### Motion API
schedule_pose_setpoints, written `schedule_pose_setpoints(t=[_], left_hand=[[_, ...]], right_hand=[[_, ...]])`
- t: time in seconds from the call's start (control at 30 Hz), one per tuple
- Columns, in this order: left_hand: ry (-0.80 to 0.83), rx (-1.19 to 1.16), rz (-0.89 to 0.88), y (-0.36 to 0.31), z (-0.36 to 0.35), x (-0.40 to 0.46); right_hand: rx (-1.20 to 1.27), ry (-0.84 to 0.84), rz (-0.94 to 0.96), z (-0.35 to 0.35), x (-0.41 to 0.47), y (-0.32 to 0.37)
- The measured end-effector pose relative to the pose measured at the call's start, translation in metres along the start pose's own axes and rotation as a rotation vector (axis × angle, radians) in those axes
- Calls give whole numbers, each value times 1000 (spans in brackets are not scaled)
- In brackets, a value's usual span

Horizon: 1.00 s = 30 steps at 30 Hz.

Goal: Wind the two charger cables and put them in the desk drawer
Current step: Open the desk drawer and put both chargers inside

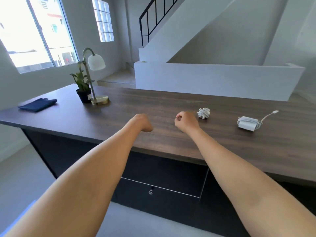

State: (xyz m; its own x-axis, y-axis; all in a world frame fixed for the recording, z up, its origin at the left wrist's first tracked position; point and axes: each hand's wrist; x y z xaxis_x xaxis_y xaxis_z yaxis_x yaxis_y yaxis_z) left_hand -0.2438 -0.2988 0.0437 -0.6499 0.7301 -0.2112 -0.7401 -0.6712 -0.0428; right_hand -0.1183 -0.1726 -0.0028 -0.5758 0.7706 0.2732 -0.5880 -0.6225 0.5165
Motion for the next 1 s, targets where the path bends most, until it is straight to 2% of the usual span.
schedule_pose_setpoints(t=[0.1,0.17,0.23,0.3,0.63,1.0], left_hand=[[45,-67,-46,28,-7,-16],[194,-156,-67,40,-16,-24],[361,-144,-76,47,-30,-34],[426,-101,-74,51,-47,-43],[464,32,-107,61,-152,-55],[510,175,-131,76,-288,-21]], right_hand=[[13,-25,-4,-8,-30,25],[16,-15,-10,-10,-52,38],[10,22,-35,-14,-77,45],[-3,68,-62,-22,-100,46],[-73,422,-282,-98,-171,-7],[-181,651,-413,-200,-202,-75]])
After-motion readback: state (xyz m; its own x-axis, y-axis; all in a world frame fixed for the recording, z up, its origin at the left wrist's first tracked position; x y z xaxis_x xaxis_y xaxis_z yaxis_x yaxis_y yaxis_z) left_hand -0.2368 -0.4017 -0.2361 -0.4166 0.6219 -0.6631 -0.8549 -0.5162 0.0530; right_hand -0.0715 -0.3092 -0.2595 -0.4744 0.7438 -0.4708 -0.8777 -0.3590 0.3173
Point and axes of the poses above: each hand's wrist, its own x-axis towards the middle knuckle, its own z-axis out of the back of the hand, y = z × x, and after that the axes turned 5 degrees about z, right-handed
